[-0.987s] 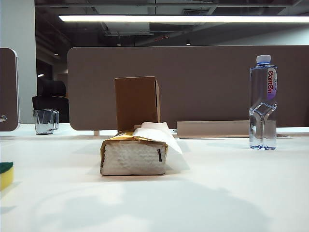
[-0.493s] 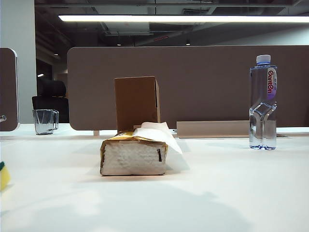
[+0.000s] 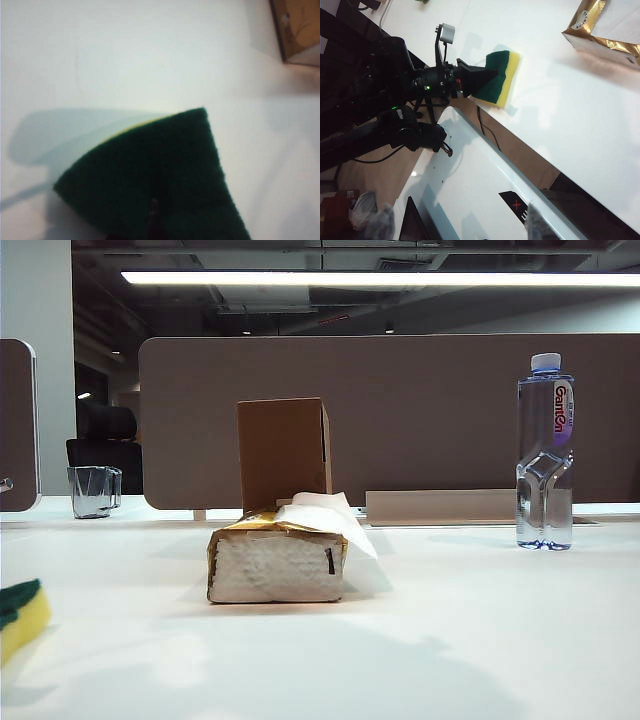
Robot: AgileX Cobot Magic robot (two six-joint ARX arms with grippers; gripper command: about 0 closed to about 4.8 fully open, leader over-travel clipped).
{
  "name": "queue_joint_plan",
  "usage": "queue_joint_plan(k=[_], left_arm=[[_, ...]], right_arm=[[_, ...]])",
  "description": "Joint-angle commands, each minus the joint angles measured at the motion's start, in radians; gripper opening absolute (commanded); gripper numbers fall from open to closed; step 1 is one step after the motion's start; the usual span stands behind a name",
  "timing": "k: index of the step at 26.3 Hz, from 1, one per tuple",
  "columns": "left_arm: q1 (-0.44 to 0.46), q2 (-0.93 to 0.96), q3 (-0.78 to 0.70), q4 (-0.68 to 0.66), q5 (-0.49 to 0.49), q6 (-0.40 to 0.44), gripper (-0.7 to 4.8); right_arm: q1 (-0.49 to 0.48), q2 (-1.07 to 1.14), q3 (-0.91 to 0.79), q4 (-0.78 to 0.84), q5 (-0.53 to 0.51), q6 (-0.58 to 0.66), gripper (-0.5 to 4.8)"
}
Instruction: Move the sponge from left to right to wipe the table, avoiding obstacles on the table, and finally reaching the bottle of mineral water.
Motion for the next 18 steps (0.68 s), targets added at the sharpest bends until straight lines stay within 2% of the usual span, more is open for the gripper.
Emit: queue_joint_plan(k=[1,5,9,13,18], left_arm=[[-0.084,0.006,-0.010,-0.013,-0.048,-0.052,-0.05],[-0.151,0.021,-0.010,0.018,-0.068,-0.119,-0.05],[-0.185,0.074,-0.010,0.055,-0.068,-0.142,-0.05],[-0.204,0.168,-0.009,0.142,-0.058,-0.169,-0.05],[-0.277,0.291,-0.007,0.256,-0.059,-0.201,-0.05]], right_arm=[[0.000,-0.003,0.006,0.005,-0.003,-0.006,3.37],[0.000,-0.004,0.006,0.002,-0.006,-0.006,3.37],[0.000,-0.014,0.006,0.002,-0.006,-0.006,3.37],[0.000,-0.025,0.006,0.002,-0.005,-0.005,3.37],[0.000,-0.032,0.006,0.001,-0.005,-0.005,3.37]])
